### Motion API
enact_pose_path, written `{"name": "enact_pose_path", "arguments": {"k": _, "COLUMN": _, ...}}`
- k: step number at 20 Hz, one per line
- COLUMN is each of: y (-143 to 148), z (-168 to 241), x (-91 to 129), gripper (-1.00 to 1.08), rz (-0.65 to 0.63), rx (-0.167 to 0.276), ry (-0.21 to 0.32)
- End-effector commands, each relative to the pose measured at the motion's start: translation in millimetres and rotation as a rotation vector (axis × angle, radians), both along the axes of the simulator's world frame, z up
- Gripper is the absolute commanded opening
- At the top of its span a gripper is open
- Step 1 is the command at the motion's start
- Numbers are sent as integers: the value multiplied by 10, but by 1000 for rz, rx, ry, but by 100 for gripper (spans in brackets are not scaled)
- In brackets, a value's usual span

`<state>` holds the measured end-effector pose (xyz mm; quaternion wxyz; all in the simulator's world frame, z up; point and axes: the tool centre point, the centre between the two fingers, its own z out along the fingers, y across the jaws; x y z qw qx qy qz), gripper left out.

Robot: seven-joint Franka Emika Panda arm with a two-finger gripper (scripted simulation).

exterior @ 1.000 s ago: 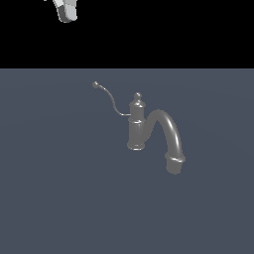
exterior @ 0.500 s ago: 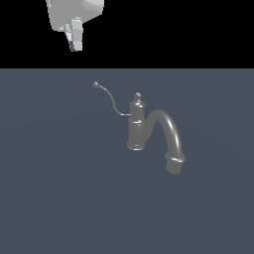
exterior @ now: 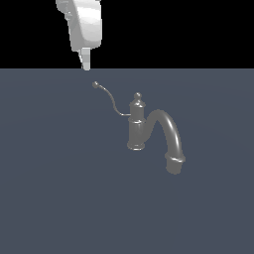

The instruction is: Turn on the faucet by rotating a designated handle.

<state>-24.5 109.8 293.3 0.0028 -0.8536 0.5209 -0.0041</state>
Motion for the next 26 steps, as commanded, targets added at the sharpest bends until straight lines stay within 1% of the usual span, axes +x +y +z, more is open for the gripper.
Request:
{"name": "enact_pose_path", "arguments": {"k": 1, "y": -22, "z": -105, "x": 129, "gripper": -100, "rz": -56, "rx": 0, "ry": 1}}
{"name": "enact_pose_path", "arguments": {"k": 7, "y": -93, "z": -312, "x": 380, "gripper": -100, "rz": -166, "rx": 0, "ry": 6}}
{"name": "enact_pose_path", "arguments": {"k": 14, "y": -172, "z": -471, "x": 574, "gripper": -100, "rz": -253, "rx": 0, "ry": 9}}
{"name": "enact_pose_path", "arguments": {"k": 20, "y": -204, "z": -517, "x": 636, "gripper": -100, "rz": -281, "rx": 1, "ry": 10}}
{"name": "enact_pose_path", "arguments": {"k": 25, "y": -207, "z": -516, "x": 635, "gripper": -100, "rz": -281, "rx": 1, "ry": 10}}
{"name": "enact_pose_path", "arguments": {"k": 26, "y": -213, "z": -516, "x": 607, "gripper": -100, "rz": -281, "rx": 1, "ry": 10}}
